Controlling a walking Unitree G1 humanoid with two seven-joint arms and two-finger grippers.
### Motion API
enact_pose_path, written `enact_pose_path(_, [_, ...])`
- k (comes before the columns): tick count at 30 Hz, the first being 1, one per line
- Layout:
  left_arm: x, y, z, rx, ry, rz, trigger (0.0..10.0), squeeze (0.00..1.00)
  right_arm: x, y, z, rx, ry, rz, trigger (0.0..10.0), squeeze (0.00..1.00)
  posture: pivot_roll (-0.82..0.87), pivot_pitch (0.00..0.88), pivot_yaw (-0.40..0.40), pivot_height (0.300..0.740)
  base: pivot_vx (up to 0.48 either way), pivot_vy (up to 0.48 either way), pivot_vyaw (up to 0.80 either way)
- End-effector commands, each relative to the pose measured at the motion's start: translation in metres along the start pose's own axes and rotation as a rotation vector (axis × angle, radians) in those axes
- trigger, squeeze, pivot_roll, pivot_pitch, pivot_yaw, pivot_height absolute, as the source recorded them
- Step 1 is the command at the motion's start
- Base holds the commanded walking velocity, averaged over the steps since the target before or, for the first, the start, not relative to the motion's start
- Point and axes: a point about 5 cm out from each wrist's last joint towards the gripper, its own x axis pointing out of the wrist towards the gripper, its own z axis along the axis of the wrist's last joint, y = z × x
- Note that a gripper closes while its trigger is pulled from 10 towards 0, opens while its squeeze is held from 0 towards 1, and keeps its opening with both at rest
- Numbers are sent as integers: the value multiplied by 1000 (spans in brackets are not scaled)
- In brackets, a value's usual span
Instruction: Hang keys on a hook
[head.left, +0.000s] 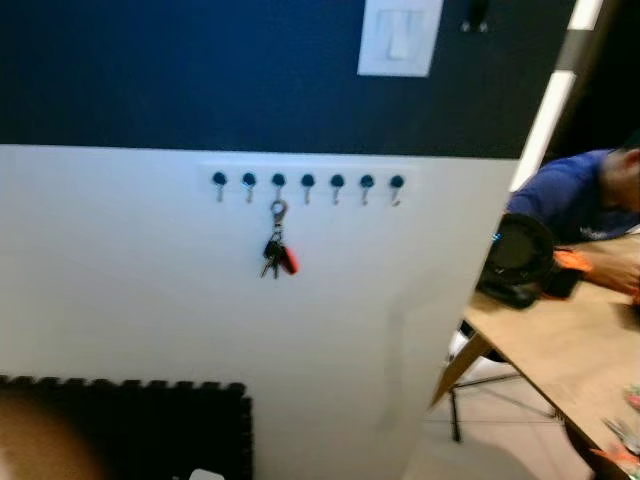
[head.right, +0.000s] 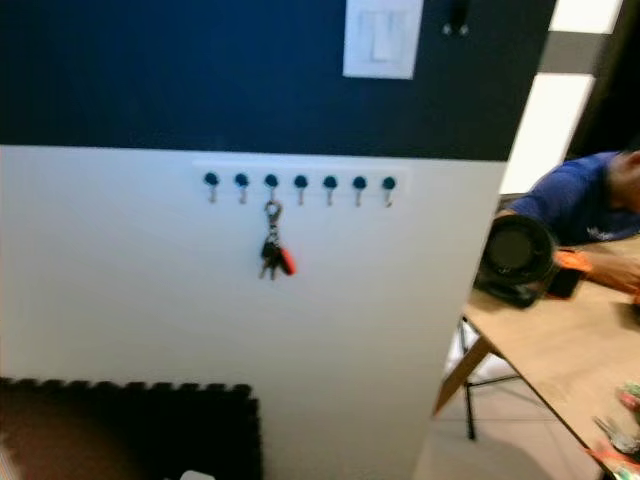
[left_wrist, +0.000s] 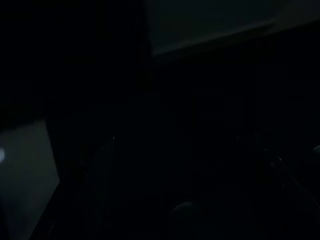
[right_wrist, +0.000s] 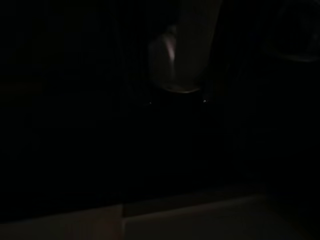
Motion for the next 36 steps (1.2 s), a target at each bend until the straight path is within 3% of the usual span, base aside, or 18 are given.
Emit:
enact_pose_path(1, [0,0,0,12,0,-1,10000,0,-1,-2,-2,-3,3,-4,10000,0,63,0,15,740,0,0,-800])
enact_pose_path(36, [0,1,-5,12,13,-4,10000,0,0,0,1,-15,2,9,10000,0,69,1,6,740,0,0,-800])
